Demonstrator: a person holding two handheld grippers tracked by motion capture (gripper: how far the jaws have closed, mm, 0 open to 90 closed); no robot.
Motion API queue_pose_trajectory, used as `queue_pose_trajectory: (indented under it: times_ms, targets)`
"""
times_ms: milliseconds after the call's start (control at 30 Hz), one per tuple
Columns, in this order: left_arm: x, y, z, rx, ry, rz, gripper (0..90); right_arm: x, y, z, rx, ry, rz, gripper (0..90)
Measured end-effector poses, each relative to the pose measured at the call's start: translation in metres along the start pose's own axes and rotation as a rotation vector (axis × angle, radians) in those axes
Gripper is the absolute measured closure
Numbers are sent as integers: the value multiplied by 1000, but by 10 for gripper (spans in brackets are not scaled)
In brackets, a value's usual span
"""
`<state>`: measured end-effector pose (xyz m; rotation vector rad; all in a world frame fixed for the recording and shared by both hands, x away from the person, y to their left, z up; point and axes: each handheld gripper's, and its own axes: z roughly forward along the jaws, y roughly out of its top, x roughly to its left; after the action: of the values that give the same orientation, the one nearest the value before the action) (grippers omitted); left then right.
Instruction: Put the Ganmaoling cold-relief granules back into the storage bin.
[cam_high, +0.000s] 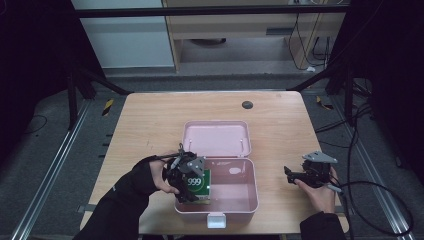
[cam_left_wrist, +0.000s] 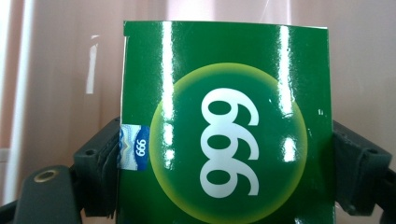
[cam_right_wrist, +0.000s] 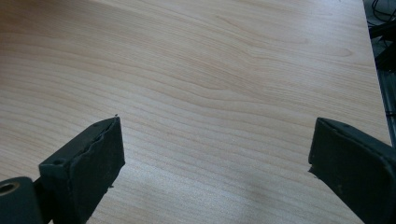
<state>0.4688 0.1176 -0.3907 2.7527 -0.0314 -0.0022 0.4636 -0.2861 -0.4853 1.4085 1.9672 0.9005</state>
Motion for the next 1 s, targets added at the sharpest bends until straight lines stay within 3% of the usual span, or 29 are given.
queue_pose_trajectory:
  times_ms: [333,467,633,800,1000]
  targets:
    - [0,-2,5,17,-3,2,121,0,0,0,4,0,-5,29]
    - [0,-3,-9,-37,9,3,123,0,0,1,4,-4,-10,28]
    - [-2,-2,-18,-67,18,3,133,0,0,1,4,-4,-10,28]
    - [-4,-3,-37,-137,38,6,152,0,0,1,4,-5,-11,28]
    - [-7,-6,-51,-170,62,5,162,0,0,0,4,-5,-10,28]
